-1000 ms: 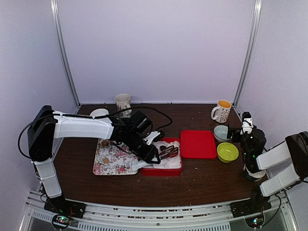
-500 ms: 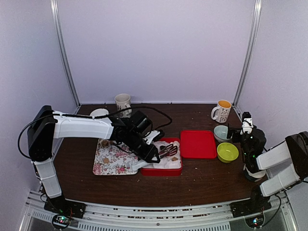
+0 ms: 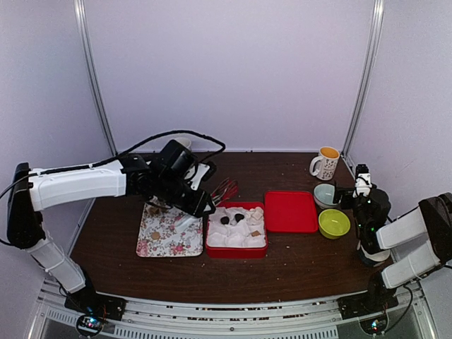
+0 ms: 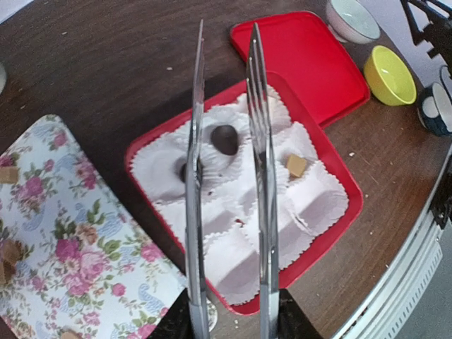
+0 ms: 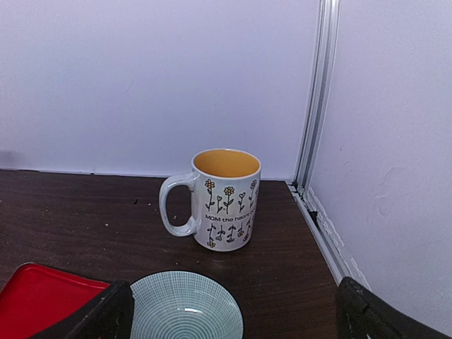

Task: Pack the chocolate
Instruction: Place the fake chocolate on the plate, then pick up the fake chocolate from the plate.

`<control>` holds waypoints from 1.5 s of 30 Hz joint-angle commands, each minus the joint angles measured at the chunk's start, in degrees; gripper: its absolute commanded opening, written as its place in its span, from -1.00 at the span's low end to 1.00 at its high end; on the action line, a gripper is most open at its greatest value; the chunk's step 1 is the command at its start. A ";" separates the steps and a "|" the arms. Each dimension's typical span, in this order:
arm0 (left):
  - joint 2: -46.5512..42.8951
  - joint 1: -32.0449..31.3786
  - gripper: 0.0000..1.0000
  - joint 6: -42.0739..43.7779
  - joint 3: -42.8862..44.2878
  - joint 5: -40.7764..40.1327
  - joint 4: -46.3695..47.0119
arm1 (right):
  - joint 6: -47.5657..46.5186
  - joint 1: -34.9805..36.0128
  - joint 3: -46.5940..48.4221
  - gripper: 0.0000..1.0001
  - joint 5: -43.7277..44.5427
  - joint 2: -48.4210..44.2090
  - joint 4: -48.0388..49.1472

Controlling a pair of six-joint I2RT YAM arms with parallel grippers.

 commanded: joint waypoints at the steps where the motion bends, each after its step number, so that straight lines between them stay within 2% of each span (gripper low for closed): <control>1: -4.82 3.40 -0.30 -3.83 -4.32 -6.26 -1.96 | 0.15 -0.46 1.12 1.00 -0.34 -0.43 0.16; 7: -10.70 8.27 -0.29 -6.58 -9.25 -9.37 -2.68 | 0.14 -0.46 1.07 1.00 -0.34 -0.43 0.15; 13: -12.57 13.04 -0.28 -8.91 -12.56 -9.56 -3.72 | 0.15 -0.46 1.12 1.00 -0.34 -0.43 0.15; 16: -11.65 14.13 -0.21 -10.49 -13.09 -9.72 -3.36 | 0.15 -0.45 1.05 1.00 -0.29 -0.43 0.14; 23: -7.23 14.83 -0.19 -11.88 -12.78 -9.15 -1.02 | 0.13 -0.46 1.07 1.00 -0.34 -0.43 0.14; 27: -4.82 15.90 -0.09 -11.70 -13.57 -8.76 1.06 | 0.15 -0.44 1.06 1.00 -0.34 -0.44 0.14; 45: 3.69 20.50 -0.07 -9.10 -11.15 -8.37 4.34 | 0.14 -0.45 1.12 1.00 -0.34 -0.36 0.14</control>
